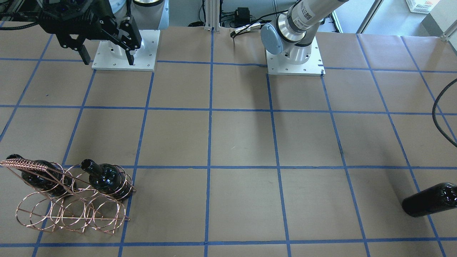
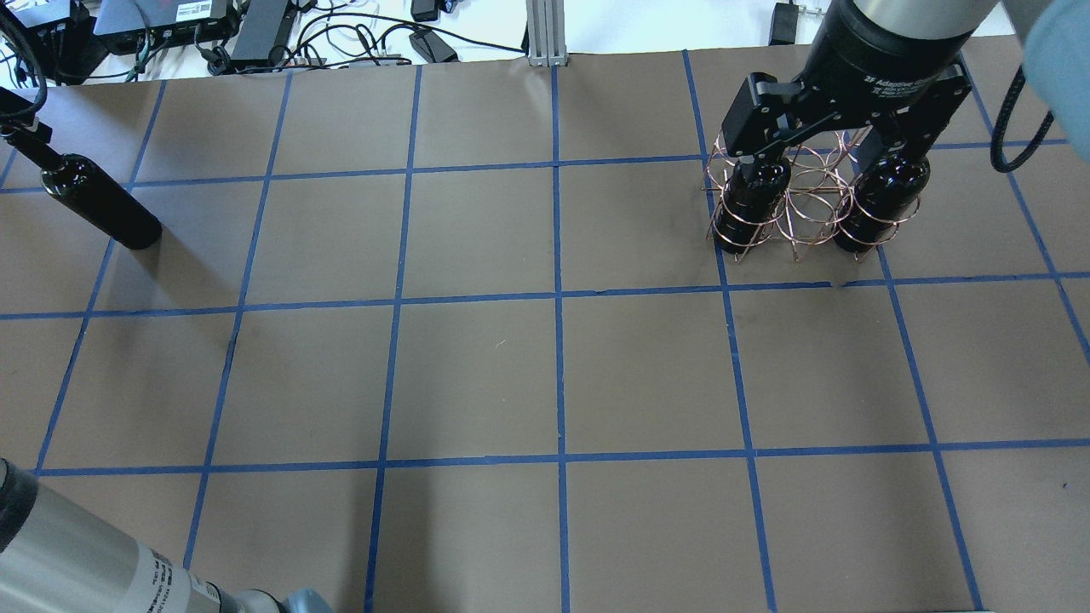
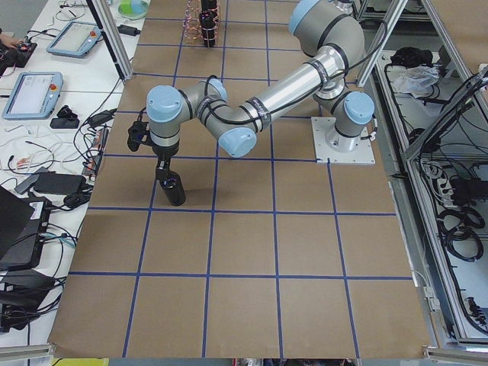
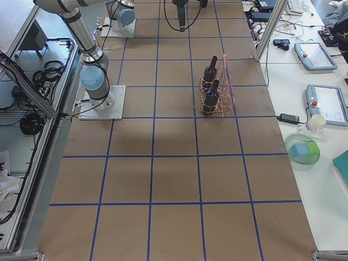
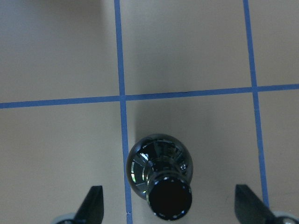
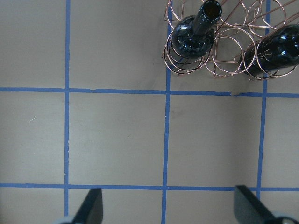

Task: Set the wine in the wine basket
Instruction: 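Lift the bottle upright with the left gripper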

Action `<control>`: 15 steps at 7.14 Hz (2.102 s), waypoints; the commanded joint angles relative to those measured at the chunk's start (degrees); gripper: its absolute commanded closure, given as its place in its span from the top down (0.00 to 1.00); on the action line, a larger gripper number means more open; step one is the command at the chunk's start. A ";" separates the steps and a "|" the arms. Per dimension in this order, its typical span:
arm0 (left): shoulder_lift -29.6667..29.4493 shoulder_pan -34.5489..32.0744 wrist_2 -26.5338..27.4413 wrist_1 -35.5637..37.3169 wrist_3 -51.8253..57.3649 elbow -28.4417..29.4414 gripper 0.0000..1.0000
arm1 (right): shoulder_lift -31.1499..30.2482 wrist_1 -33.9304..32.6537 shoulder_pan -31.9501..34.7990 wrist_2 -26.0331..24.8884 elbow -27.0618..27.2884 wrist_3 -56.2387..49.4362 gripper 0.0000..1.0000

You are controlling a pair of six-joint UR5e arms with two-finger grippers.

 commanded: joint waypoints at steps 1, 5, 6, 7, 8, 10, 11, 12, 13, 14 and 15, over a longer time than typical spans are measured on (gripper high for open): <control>-0.49 -0.05 0.02 0.23 -0.39 -0.12 0.98 | 0.00 0.01 0.00 -0.01 0.00 0.00 1.00; -0.66 -0.14 0.82 -0.47 0.13 -0.65 0.68 | 0.00 0.01 0.00 -0.01 0.09 0.00 1.00; -0.66 -0.14 0.82 -0.39 0.13 -0.56 0.60 | 0.00 0.01 0.00 -0.01 0.09 0.00 1.00; -0.66 -0.14 0.82 -0.47 0.13 -0.56 0.40 | 0.00 0.01 0.00 -0.01 0.09 0.00 1.00; -0.66 -0.22 0.73 -0.47 0.13 -0.65 0.09 | 0.00 -0.08 0.00 -0.01 0.09 0.00 1.00; -0.31 -0.66 0.90 -0.56 0.13 -0.65 0.00 | 0.00 -0.08 0.00 -0.01 0.09 0.00 1.00; 0.12 -0.66 0.90 -0.82 0.22 -0.65 0.00 | 0.00 -0.08 0.00 0.08 0.09 0.00 1.00; 1.43 -1.45 0.90 -3.09 -0.22 -0.65 0.00 | 0.00 -0.17 0.00 0.08 0.09 0.00 1.00; 3.88 -4.15 1.08 -5.89 -3.09 -0.65 0.00 | 0.00 -0.17 -0.09 -0.01 0.09 0.00 1.00; 6.60 -7.66 1.43 -8.27 -8.69 -1.08 0.00 | 0.00 -0.17 0.00 0.08 0.09 0.00 1.00; 9.50 -10.83 1.95 -9.25 -14.40 -2.48 0.00 | 0.00 -0.17 0.00 -0.01 0.09 0.00 1.00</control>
